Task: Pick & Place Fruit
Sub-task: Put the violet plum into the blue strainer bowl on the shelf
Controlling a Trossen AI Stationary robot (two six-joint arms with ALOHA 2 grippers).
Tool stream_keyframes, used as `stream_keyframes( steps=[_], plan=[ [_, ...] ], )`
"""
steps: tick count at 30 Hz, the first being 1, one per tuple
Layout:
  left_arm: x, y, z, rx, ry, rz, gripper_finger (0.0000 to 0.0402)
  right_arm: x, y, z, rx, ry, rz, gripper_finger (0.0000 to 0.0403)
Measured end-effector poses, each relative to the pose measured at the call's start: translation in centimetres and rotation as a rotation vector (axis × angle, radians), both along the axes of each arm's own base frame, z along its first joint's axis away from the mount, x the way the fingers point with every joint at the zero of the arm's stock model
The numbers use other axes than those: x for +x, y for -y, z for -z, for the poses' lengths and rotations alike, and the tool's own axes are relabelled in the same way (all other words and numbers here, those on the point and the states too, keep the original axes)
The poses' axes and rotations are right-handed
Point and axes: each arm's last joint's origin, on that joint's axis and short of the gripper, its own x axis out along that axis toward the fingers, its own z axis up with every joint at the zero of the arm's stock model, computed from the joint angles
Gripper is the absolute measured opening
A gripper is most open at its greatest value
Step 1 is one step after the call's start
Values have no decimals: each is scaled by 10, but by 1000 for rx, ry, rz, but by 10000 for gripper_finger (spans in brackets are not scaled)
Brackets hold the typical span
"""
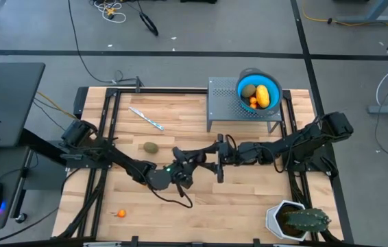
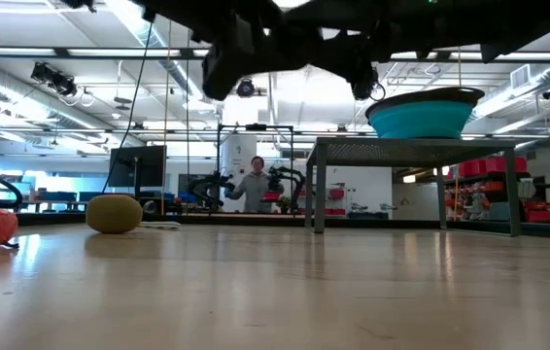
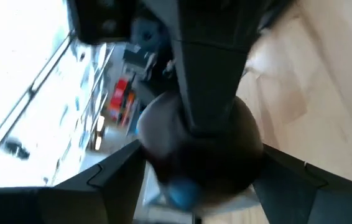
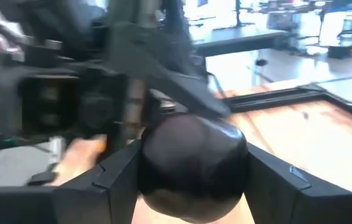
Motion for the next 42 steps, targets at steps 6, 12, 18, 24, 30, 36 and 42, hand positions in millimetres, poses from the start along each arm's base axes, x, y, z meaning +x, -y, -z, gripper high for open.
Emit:
stream_keyframes(
  steps=[6,12,18,24,30,36,42],
  plan=[
    [-9,13,-1,-95,92,-86,313,0,5,2,7,-13,33,240],
    [-19,22,0,-140,161,-212,343,-11,15,-15,-79,-21,118,241],
    [-25,22,25,-494,260,-31,344,-39,34,-41,-228,-96,501,242],
    [-24,14,46,-826,159,106,326,-65,44,-61,-417,-175,752,242],
    [-22,17,45,-904,143,172,310,-96,60,-85,-579,-329,1179,242],
    [-20,18,41,-963,150,235,297,-120,90,-95,-646,-470,1331,242],
    [-20,19,42,-985,134,244,287,-142,111,-102,-655,-503,1336,242]
  ],
)
